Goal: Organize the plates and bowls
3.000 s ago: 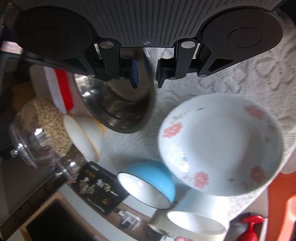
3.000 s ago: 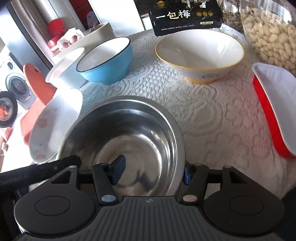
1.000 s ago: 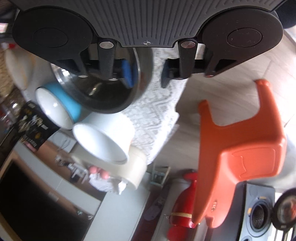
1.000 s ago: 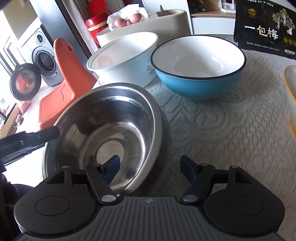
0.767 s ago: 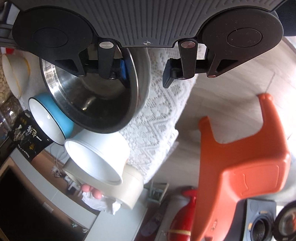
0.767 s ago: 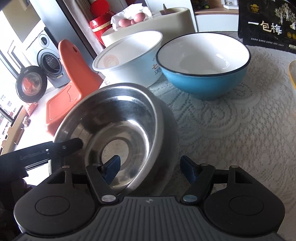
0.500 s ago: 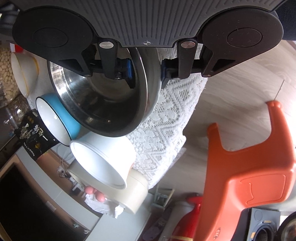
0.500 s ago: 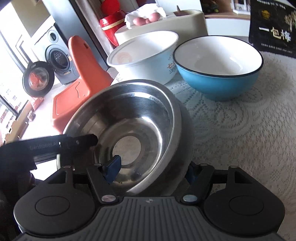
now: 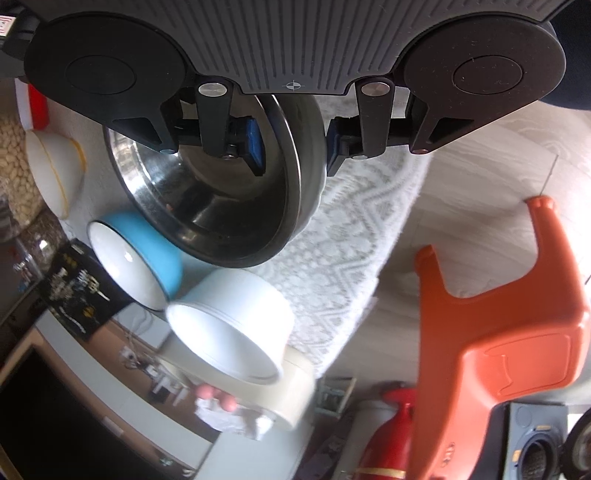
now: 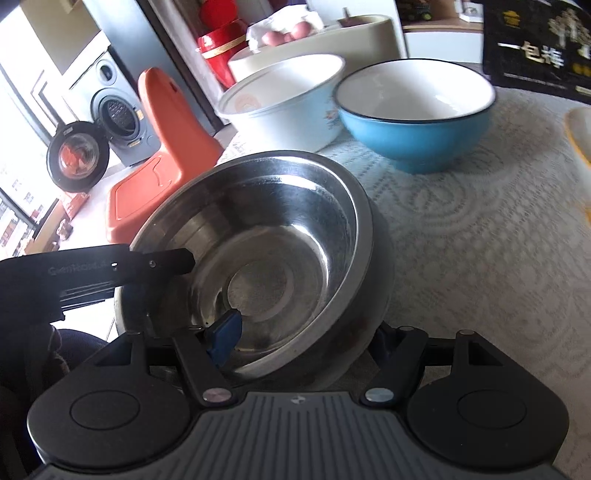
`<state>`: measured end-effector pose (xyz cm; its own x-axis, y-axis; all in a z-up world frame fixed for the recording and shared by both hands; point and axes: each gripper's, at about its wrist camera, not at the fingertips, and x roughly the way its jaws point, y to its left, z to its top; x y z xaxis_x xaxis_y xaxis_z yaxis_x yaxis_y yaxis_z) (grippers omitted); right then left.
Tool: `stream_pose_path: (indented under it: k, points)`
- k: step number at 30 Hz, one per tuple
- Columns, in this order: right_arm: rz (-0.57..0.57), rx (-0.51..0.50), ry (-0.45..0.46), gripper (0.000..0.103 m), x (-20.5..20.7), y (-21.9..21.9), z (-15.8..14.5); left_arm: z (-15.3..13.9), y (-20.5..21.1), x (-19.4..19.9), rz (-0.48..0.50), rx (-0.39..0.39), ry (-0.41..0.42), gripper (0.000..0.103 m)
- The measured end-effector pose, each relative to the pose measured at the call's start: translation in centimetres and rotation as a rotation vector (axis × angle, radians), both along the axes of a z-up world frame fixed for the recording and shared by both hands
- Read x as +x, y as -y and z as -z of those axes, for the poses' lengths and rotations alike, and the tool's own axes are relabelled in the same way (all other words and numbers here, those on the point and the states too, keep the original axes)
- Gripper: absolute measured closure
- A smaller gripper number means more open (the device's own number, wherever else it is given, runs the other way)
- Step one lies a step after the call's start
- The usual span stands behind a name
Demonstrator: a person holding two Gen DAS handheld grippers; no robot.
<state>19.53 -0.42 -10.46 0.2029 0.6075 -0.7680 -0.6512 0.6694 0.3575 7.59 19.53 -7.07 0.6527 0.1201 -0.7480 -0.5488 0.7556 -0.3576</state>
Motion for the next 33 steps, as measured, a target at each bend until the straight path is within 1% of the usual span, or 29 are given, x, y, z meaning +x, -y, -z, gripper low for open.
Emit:
stream_pose_path:
  k: [5, 7, 9, 10, 11, 13, 15, 17, 19, 20, 22, 24, 26, 27, 30, 31, 32, 33]
  points:
    - [0.046, 0.007, -0.009, 0.032, 0.5, 2.0, 0.0, 0.4, 1.1, 1.4, 0.037, -0.019, -0.007, 0.066]
    - [0.052, 0.011, -0.02, 0.032, 0.8, 2.4, 0.2, 0.9, 1.3, 1.8, 0.036, -0.026, -0.022, 0.067]
    - [0.046, 0.02, -0.02, 0.032, 0.9, 2.5, 0.3, 0.8, 1.3, 1.7, 0.026, -0.018, -0.015, 0.067]
    - [0.047, 0.019, -0.006, 0.032, 0.9, 2.5, 0.2, 0.5, 1.3, 1.6, 0.017, -0.008, -0.007, 0.067]
    - [0.053, 0.01, 0.029, 0.031, 0.7, 2.6, 0.1, 0.1, 1.3, 1.4, 0.007, 0.011, 0.006, 0.069]
    - [0.063, -0.018, 0.133, 0.031, 0.5, 2.8, -0.6, -1.3, 1.5, 0.9, -0.022, 0.067, 0.025, 0.069]
    - [0.073, -0.019, 0.225, 0.03, 0.6, 4.0, -1.9, -3.2, 1.9, 0.3, -0.061, 0.14, 0.046, 0.069]
    - [0.077, 0.018, 0.276, 0.022, 1.3, 6.1, -3.6, -5.0, 2.5, 0.1, -0.075, 0.175, 0.091, 0.069]
    - [0.101, 0.055, 0.314, 0.019, 2.7, 8.9, -5.5, -6.4, 3.4, 0.6, -0.047, 0.146, 0.146, 0.069]
    - [0.123, 0.055, 0.331, 0.017, 3.5, 10.1, -6.3, -6.9, 4.2, 1.3, -0.013, 0.113, 0.174, 0.069]
    - [0.182, 0.03, 0.359, 0.016, 5.5, 12.9, -7.4, -7.2, 6.2, 3.6, 0.085, 0.02, 0.22, 0.069]
    - [0.276, -0.039, 0.346, 0.015, 8.7, 15.5, -7.8, -6.6, 8.6, 7.0, 0.192, -0.078, 0.222, 0.069]
    - [0.321, -0.078, 0.303, 0.015, 11.5, 17.4, -7.7, -5.7, 10.9, 10.8, 0.265, -0.134, 0.181, 0.069]
    - [0.333, -0.087, 0.283, 0.015, 12.7, 18.2, -7.5, -5.2, 12.1, 12.6, 0.289, -0.145, 0.164, 0.069]
    - [0.377, -0.106, 0.218, 0.016, 15.9, 19.9, -6.2, -3.8, 14.8, 16.9, 0.322, -0.136, 0.119, 0.069]
    - [0.388, -0.107, 0.186, 0.021, 16.8, 20.3, -5.6, -3.3, 15.5, 17.9, 0.32, -0.127, 0.105, 0.069]
    - [0.397, -0.105, 0.154, 0.03, 17.7, 20.5, -5.0, -2.8, 16.1, 18.8, 0.317, -0.112, 0.086, 0.069]
    - [0.394, -0.103, 0.13, 0.034, 18.5, 20.7, -4.5, -2.4, 16.6, 19.7, 0.318, -0.1, 0.068, 0.069]
